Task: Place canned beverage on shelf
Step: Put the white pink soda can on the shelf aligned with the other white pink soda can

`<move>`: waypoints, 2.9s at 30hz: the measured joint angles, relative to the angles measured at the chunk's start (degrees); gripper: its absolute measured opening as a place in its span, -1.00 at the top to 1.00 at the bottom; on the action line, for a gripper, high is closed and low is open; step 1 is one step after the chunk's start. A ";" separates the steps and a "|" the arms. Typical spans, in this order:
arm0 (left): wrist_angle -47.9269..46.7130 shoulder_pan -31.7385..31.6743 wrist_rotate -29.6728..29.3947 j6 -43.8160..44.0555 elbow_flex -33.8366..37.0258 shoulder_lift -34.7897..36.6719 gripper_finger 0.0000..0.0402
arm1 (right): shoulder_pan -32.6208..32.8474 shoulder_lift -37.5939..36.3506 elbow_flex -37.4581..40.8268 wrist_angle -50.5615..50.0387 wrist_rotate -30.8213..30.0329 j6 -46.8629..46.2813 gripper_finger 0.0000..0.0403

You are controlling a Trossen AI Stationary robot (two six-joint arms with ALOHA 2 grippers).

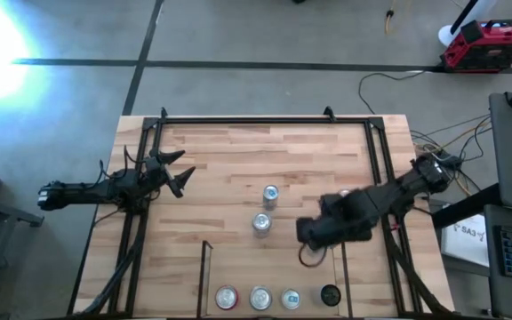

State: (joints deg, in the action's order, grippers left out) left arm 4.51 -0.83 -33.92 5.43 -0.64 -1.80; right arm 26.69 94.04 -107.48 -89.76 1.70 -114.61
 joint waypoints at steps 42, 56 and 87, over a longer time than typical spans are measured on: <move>0.11 -0.01 0.00 0.00 0.00 0.00 -0.72 | 8.31 4.33 0.80 3.13 1.29 -5.84 -0.28; 0.11 0.00 0.00 0.00 0.00 0.00 -0.72 | 8.16 6.12 0.83 3.48 1.26 -5.18 -0.28; 0.11 0.01 0.01 0.00 0.00 0.02 -0.72 | 7.90 6.19 0.85 4.87 0.72 -7.08 -0.42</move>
State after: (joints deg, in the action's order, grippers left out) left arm 4.62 -0.82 -33.91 5.43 -0.64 -1.79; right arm 34.59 100.22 -106.63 -84.88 2.42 -121.69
